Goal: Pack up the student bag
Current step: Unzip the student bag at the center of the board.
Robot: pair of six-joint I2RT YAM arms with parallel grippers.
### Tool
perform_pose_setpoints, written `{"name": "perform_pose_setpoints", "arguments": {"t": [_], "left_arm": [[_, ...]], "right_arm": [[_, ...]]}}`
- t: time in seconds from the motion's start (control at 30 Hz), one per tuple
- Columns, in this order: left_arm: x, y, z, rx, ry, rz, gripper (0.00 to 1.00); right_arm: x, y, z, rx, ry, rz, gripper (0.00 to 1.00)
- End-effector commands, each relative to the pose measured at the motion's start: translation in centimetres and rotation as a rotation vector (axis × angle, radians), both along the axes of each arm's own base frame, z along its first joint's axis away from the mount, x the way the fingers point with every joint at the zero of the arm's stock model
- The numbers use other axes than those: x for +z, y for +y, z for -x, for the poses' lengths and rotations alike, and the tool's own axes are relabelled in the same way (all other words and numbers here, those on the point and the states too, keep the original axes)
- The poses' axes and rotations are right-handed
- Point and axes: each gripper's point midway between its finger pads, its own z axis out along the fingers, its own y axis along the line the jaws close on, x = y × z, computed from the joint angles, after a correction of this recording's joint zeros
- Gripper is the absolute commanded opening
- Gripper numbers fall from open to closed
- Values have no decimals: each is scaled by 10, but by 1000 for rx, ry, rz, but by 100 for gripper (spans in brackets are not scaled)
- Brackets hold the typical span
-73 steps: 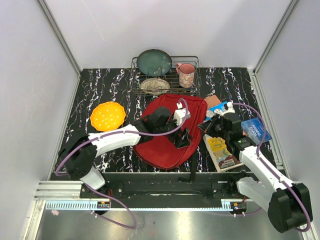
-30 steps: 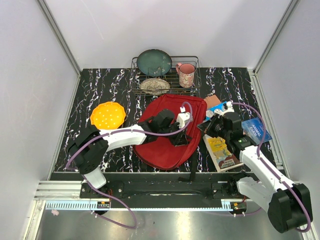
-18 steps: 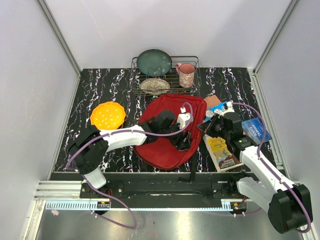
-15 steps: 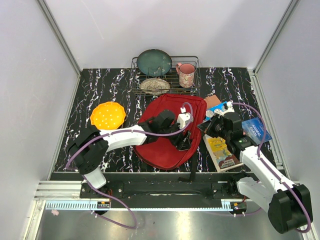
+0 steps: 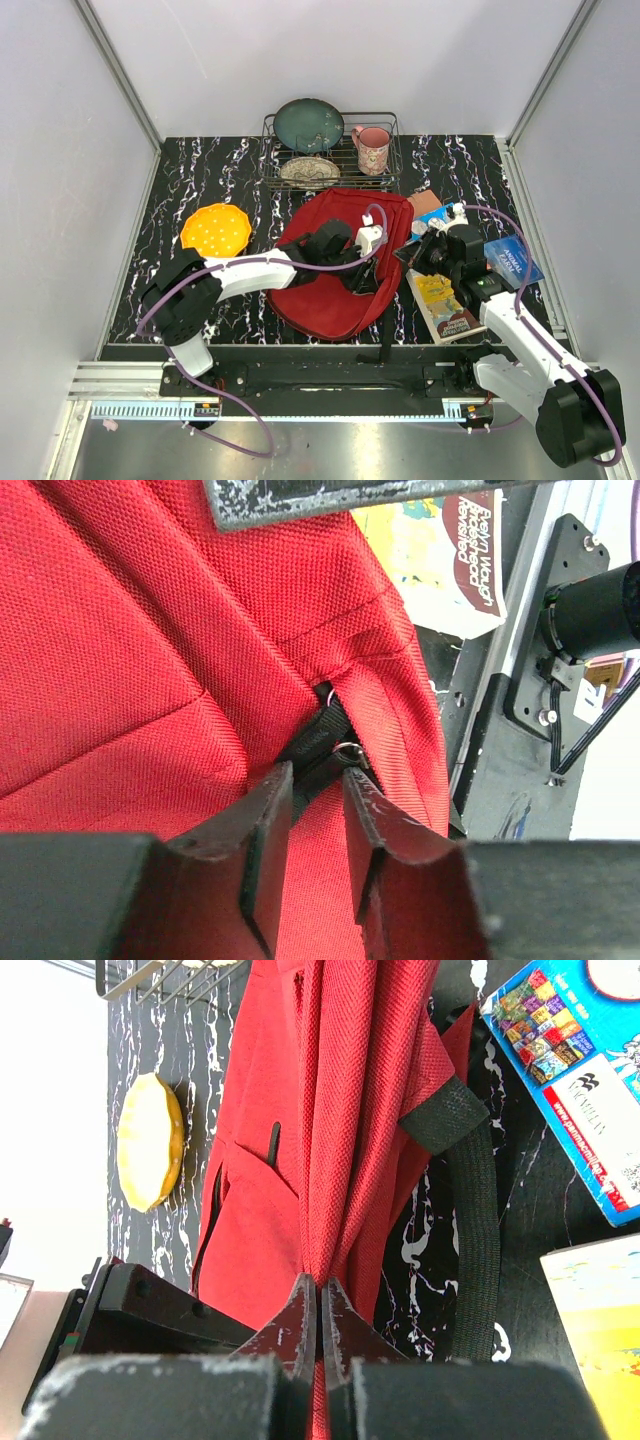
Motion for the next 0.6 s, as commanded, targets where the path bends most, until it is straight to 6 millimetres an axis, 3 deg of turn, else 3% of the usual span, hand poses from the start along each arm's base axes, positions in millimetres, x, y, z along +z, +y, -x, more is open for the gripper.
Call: {"name": "perform_pose_setpoints", "arguments": {"t": [0.0,0.2,0.57], "left_arm": [[21,-16,-3,-45,-33,81,26],[12,-10,6,-60,-10,68,0],[14,15,16,22,-6,67,0]], "right_arm": [[38,11,-8,36,-98,-59,0],[36,10,-12,30,-95,-48,0],[18,0,-21,-36,-70,4,0]]}}
